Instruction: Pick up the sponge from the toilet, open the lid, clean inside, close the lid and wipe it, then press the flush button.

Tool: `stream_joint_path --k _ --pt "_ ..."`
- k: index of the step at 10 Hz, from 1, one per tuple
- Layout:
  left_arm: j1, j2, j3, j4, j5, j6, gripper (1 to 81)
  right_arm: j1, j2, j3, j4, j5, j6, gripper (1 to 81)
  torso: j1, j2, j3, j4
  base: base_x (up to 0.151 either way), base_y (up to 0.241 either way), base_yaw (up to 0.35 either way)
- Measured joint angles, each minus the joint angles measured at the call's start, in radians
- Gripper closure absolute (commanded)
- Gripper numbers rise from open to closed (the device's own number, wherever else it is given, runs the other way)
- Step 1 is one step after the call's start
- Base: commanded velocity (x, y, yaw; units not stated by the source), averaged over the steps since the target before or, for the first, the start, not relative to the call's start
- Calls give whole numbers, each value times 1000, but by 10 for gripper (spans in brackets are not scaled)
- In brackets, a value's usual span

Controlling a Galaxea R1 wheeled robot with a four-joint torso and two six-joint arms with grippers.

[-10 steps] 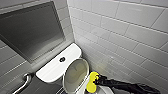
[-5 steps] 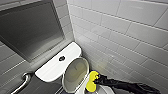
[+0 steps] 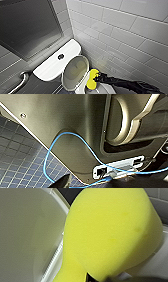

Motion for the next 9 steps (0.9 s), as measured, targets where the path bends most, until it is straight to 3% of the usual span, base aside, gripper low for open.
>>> stream_joint_path --k 5,9 --pt "0 7 0 0 0 0 10 -44 -32 -24 0 42 0 811 0 0 0 0 0 0 0" --pt "0 15 0 0 0 0 10 -76 -191 177 0 76 3 811 0 0 0 0 0 0 0"
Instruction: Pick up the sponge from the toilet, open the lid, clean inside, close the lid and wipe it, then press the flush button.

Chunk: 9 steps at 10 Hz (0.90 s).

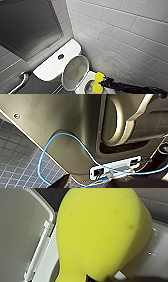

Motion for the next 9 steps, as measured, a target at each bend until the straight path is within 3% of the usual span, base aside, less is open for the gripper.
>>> stream_joint_path --k 2,6,9 --pt "0 4 0 0 0 0 10 -38 -97 75 2 52 0 811 0 0 0 0 0 0 0" --pt "0 8 0 0 0 0 10 -150 -164 131 18 179 0 811 0 0 0 0 0 0 0" --pt "0 18 0 0 -1 3 10 -191 -253 236 40 226 1 811 0 0 0 0 0 0 0"
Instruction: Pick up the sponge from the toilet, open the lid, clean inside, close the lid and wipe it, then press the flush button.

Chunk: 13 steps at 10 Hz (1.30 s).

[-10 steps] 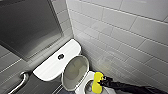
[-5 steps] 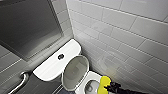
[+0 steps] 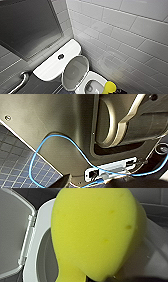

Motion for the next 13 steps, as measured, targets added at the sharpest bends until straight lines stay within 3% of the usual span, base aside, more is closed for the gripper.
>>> stream_joint_path --k 3,8,11,13 --pt "0 3 0 0 0 1 10 -94 -110 91 26 132 1 811 0 0 0 0 0 0 0" --pt "0 11 0 0 0 2 10 -281 -207 233 47 250 0 811 0 0 0 0 0 0 0" --pt "0 11 0 0 -4 3 10 -256 -285 328 63 280 0 811 0 0 0 0 0 0 0" --pt "0 12 0 0 -10 3 10 -159 -294 340 88 231 -1 811 0 0 0 0 0 0 0"
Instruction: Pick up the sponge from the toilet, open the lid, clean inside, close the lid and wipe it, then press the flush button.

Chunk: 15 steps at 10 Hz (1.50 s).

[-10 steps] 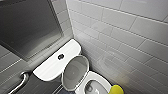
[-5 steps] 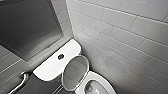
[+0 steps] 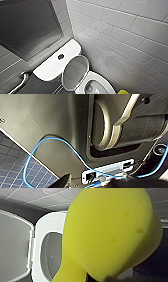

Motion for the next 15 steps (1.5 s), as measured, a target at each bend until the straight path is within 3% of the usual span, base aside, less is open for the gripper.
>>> stream_joint_path --k 1,3,4,6,11,13,15 --pt "0 4 0 0 -2 0 10 51 8 2 4 -24 0 811 0 0 0 0 0 0 0" --pt "0 9 1 0 -3 1 10 110 64 -29 16 -213 -3 811 0 0 0 0 0 0 0" --pt "0 9 1 0 -3 1 10 139 106 -72 17 -270 -3 811 0 0 0 0 0 0 0" --pt "0 9 0 0 -3 0 10 187 201 -220 13 -398 -4 811 0 0 0 0 0 0 0" --pt "-1 9 3 0 -3 0 10 330 472 -591 -88 -825 0 811 0 0 0 0 0 0 0" --pt "0 9 7 0 -3 1 10 357 564 -706 -124 -907 9 811 0 0 0 0 0 0 0" --pt "-1 9 7 0 -4 0 10 364 586 -739 -125 -936 9 811 0 0 0 0 0 0 0"
